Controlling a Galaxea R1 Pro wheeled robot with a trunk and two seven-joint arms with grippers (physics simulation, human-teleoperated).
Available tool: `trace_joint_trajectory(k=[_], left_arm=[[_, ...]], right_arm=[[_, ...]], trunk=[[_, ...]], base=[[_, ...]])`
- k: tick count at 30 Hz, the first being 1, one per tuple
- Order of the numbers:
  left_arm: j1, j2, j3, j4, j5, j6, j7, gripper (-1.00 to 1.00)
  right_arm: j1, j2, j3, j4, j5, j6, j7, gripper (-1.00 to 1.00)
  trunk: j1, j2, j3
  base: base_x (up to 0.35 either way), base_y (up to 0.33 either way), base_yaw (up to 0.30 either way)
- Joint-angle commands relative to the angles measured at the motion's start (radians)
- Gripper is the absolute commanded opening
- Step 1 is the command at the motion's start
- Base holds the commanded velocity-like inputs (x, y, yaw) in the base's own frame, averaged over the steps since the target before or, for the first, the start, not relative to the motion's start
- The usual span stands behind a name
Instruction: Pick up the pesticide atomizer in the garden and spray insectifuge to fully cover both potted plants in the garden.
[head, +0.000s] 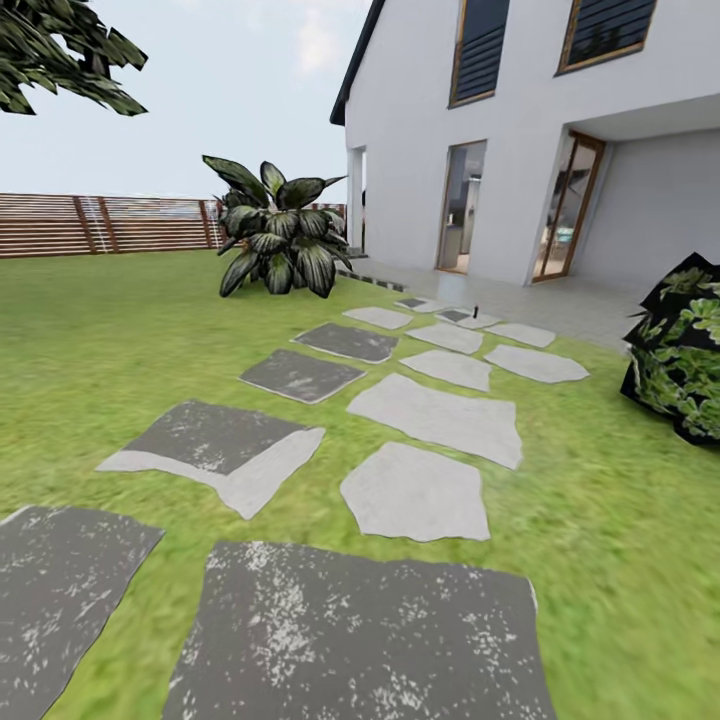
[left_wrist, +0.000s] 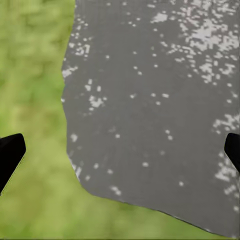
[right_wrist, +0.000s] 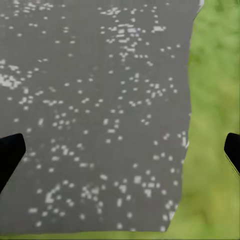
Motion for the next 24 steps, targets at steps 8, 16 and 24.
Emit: trace_joint_trajectory(k=[8, 16, 24], left_arm=[[-0.001, 0.0, 0.002, 0.001, -0.001, -0.003, 0.0, 1.0], [-0.001, 0.0, 0.002, 0.001, -0.001, -0.004, 0.0, 1.0], [-0.001, 0.0, 0.002, 0.001, -0.002, -0.003, 0.0, 1.0]], right_arm=[[0.0, 0.0, -0.001, 0.0, 0.0, -0.002, 0.0, 1.0], [0.0, 0.0, -0.001, 0.0, 0.0, -0.002, 0.0, 1.0], [0.0, 0.0, -0.001, 0.0, 0.0, -0.002, 0.0, 1.0]], trunk=[[0.0, 0.0, -0.001], [0.0, 0.0, -0.001], [0.0, 0.0, -0.001]], base=[[0.339, 0.0, 0.0], [0.339, 0.0, 0.0], [0.339, 0.0, 0.0]])
